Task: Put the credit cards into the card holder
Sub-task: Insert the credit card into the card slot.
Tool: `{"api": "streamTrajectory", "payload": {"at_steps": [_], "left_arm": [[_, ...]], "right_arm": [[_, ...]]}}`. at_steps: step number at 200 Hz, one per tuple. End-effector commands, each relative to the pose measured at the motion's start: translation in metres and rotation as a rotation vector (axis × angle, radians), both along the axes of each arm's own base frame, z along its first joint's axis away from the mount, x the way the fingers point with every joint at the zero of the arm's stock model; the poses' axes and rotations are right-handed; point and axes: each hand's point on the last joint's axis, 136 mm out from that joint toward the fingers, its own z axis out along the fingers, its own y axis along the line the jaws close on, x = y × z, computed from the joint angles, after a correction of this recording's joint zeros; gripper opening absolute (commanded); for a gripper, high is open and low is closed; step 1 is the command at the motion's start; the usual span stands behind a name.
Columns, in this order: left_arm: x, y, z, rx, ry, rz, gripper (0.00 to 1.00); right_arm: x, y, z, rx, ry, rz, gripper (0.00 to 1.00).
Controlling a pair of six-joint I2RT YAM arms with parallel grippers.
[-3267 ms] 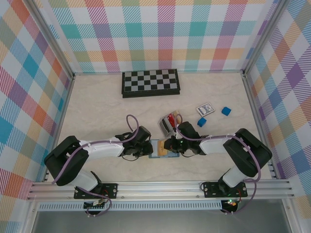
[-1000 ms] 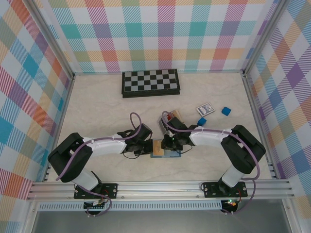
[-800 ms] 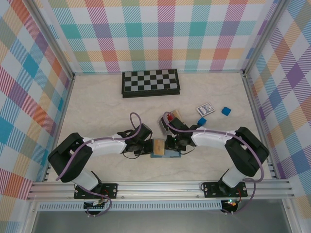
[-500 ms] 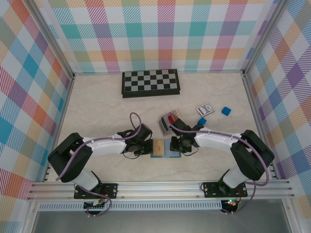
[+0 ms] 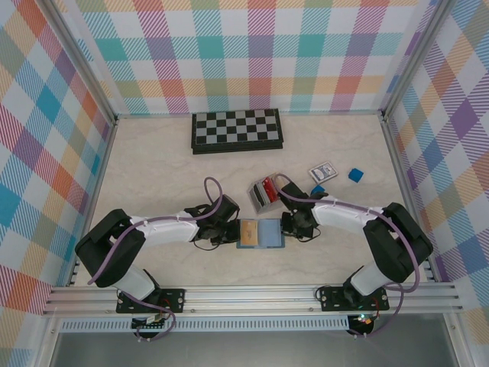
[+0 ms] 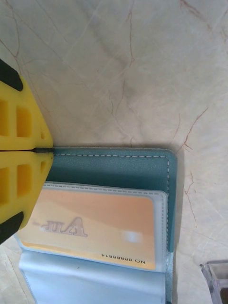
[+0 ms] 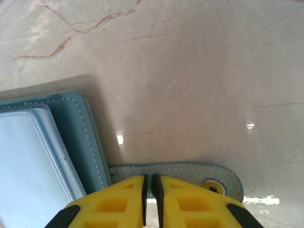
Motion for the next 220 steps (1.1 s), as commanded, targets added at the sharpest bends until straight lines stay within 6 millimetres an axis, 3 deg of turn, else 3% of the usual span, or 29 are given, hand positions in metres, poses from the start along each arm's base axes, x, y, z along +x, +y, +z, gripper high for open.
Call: {"api": "streamTrajectory", "payload": {"at_steps": [1, 30, 59, 101, 144, 164, 199, 220], "left_arm": [[-0.014, 0.021, -0.028, 0.102, 0.057, 0.008, 0.05], [-0.014, 0.021, -0.026, 0.095, 0.049, 0.007, 0.05], [-0.013, 0.02, -0.025, 0.087, 0.044, 0.01, 0.05], [-0.014, 0.02, -0.026, 0.084, 0.044, 0.012, 0.05], [-0.013, 0.019, -0.023, 0.079, 0.035, 0.01, 0.05], [-0.01, 0.014, -0.015, 0.054, 0.026, 0.001, 0.08], [0.002, 0.001, 0.015, 0.005, -0.028, -0.01, 0.15], [0.004, 0.004, 0.031, 0.024, -0.046, -0.013, 0.22]], "right_arm": [[-0.027, -0.026, -0.024, -0.074, 0.13, -0.05, 0.15], [-0.03, -0.024, -0.029, 0.04, 0.164, -0.12, 0.15], [-0.015, -0.016, -0.01, 0.202, 0.132, -0.149, 0.19], [-0.007, -0.038, -0.004, 0.145, 0.114, -0.175, 0.2], [0.0, -0.048, 0.004, 0.127, 0.084, -0.167, 0.2], [0.013, -0.042, 0.028, 0.157, 0.001, -0.109, 0.22], [0.039, -0.034, 0.088, 0.195, -0.182, -0.01, 0.27], [0.051, -0.02, 0.125, 0.265, -0.281, 0.077, 0.3]]}}
